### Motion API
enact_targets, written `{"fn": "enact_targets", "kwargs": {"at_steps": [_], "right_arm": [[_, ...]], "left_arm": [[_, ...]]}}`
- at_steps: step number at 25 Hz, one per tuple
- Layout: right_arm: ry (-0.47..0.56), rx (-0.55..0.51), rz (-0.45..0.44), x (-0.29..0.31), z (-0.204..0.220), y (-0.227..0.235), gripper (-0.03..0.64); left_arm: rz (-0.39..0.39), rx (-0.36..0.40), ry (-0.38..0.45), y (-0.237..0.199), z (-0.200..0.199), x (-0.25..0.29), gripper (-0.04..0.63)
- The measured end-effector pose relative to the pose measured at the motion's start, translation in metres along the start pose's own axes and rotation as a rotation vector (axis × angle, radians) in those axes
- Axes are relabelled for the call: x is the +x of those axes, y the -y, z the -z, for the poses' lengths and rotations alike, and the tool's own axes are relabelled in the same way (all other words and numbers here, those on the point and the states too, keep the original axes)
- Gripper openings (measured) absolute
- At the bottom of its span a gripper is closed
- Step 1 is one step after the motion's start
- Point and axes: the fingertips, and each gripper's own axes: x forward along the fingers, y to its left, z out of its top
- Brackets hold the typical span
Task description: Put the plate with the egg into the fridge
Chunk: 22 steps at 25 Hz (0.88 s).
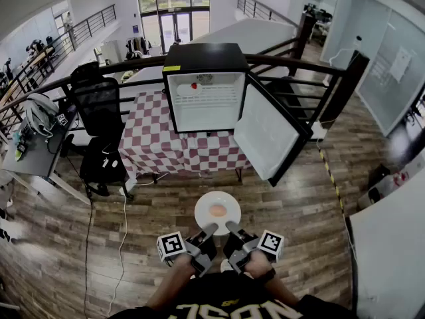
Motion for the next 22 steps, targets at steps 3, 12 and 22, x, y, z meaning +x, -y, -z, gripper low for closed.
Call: {"fn": "enact_targets", "kwargs": {"at_steps": [3,12,22], "right_arm": [[-0.01,0.007,0.02,0.002,0.003,0.001,0.029],[-0.023,0.058,0.028,0.005,0.002,0.006,0.031],[-0.041,0.102,0.009,-0.011,-0.017,0.009,0.032]], "left_arm": [[-0.011,0.0,0.003,-0.002,-0.002,-0.002,0.054],[-0.027,-0.006,0.025,-0.009,-0.003,-0.001,0.054],[-0.032,-0.025,0.056,-0.013,0.014,0.016,0.054]]}}
